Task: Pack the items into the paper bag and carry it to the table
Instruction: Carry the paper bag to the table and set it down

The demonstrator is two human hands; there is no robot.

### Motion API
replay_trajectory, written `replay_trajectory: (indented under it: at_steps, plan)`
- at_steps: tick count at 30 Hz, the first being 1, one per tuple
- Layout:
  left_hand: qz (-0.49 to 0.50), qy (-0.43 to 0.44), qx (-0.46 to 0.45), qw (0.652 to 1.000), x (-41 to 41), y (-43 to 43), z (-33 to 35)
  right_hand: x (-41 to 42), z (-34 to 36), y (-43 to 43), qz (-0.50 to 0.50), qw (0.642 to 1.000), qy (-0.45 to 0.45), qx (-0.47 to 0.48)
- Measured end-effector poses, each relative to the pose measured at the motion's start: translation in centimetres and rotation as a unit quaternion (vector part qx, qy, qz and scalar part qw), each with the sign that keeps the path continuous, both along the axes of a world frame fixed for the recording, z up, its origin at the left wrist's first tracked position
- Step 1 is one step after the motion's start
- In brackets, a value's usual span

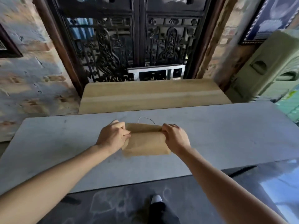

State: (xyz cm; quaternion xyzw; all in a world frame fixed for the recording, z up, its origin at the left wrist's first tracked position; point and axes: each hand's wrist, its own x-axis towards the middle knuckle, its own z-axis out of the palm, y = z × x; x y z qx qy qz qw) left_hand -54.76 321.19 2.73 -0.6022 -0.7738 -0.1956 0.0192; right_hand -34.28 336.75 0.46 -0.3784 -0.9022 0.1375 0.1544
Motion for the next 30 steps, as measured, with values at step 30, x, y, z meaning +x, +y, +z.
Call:
replay_trajectory:
  at_steps: [30]
  plan:
    - [-0.033,-0.238,-0.097,0.966,-7.6,11.0,-10.3,-6.8,-6.7,12.8,0.099,0.972,-0.115,-0.177]
